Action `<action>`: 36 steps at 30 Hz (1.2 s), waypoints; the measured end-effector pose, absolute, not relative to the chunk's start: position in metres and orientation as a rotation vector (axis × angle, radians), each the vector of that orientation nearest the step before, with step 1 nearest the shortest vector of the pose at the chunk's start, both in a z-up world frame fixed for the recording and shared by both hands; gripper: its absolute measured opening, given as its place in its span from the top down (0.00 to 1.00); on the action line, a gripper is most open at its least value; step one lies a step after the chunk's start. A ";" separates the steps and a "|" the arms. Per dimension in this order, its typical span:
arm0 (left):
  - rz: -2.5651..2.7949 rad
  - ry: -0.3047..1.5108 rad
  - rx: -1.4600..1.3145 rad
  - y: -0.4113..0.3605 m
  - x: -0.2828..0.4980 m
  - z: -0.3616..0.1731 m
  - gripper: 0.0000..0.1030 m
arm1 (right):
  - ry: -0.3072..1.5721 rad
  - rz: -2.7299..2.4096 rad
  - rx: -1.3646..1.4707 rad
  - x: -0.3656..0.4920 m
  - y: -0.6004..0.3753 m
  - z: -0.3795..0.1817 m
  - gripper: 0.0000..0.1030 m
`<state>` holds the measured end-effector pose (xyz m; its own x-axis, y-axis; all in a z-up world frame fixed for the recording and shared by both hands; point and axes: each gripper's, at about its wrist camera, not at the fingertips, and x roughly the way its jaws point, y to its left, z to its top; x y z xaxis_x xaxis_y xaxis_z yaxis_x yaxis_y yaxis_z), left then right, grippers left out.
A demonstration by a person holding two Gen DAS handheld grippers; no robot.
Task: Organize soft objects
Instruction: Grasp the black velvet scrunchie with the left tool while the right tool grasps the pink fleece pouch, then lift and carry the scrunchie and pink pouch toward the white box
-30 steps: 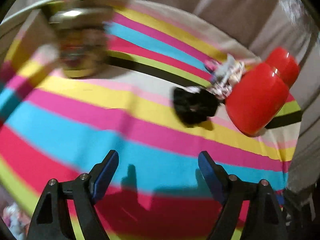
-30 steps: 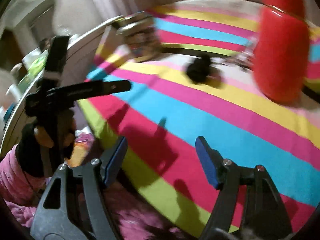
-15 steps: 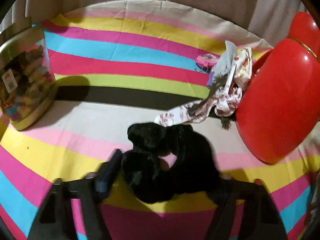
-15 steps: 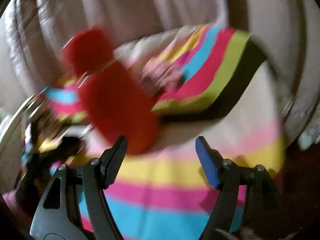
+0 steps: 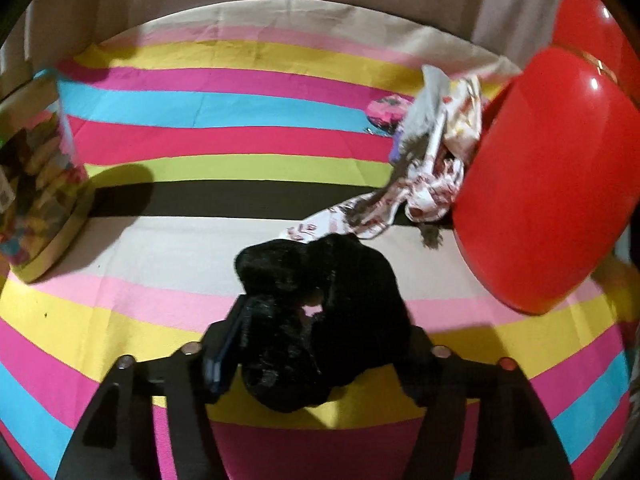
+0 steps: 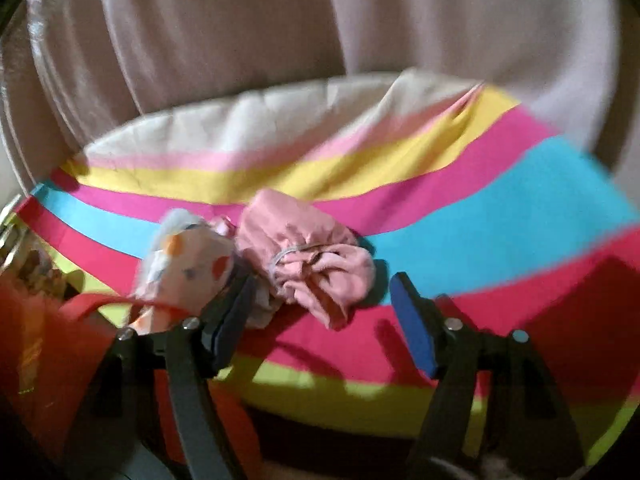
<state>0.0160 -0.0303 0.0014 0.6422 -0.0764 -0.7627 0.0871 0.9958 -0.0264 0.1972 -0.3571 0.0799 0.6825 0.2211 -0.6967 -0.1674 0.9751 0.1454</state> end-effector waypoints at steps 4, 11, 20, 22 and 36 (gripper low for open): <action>-0.107 0.873 0.015 -0.030 0.015 0.002 0.28 | 0.849 0.313 0.117 0.232 -0.354 0.059 0.28; -0.121 0.870 -0.007 -0.027 0.016 0.003 0.27 | 0.823 0.239 0.050 0.218 -0.350 0.058 0.77; -0.127 0.872 -0.009 -0.028 0.021 0.002 0.24 | 0.518 0.004 0.182 0.025 -0.419 0.135 0.78; -0.119 0.874 0.006 -0.031 0.021 0.002 0.24 | 0.505 0.004 0.168 -0.014 -0.419 0.137 0.78; -0.176 0.769 -0.128 -0.020 -0.078 0.030 0.83 | 0.675 0.251 0.197 -0.137 -0.357 0.086 0.77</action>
<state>-0.0781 -0.0202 0.0299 0.7048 -0.2049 -0.6792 0.1116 0.9775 -0.1791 -0.1368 -0.3569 0.0858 0.7525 0.2919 -0.5903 -0.1652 0.9514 0.2599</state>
